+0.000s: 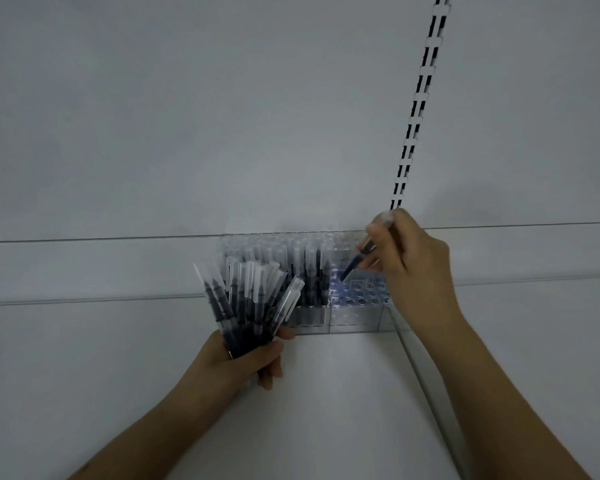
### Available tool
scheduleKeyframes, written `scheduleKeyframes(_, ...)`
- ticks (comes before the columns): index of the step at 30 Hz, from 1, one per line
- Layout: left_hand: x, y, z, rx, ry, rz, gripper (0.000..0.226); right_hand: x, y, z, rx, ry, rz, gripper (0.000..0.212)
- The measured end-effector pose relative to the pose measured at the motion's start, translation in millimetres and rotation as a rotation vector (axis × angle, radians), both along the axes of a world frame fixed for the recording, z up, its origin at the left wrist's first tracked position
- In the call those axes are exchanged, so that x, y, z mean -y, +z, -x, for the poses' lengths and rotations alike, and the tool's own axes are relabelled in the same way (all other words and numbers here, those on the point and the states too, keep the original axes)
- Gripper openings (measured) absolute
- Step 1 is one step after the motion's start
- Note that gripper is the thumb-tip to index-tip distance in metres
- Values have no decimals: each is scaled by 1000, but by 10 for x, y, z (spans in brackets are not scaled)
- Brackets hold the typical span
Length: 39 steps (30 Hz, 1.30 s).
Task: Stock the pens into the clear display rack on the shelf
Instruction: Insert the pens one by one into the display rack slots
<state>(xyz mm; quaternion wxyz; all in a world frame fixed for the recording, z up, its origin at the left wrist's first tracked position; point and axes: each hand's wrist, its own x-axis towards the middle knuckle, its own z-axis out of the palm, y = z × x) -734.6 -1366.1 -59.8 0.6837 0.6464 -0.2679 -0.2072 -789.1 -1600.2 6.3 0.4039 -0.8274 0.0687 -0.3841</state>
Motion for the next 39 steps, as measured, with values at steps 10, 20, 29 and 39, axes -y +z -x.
scheduleKeyframes(10,-24,-25,-23,12,-18,-18,12,-13,-18,-47,-88,71,40,22)
scheduleKeyframes(20,-16,-37,-34,9,-25,-13,13,7,-148,-147,-305,87,260,21)
scheduleKeyframes(29,-10,-44,-43,17,-22,-19,13,-122,-157,-256,-449,-211,676,41)
scheduleKeyframes(39,-16,-11,-28,15,-33,10,6,-201,-175,-225,-468,-234,778,38)
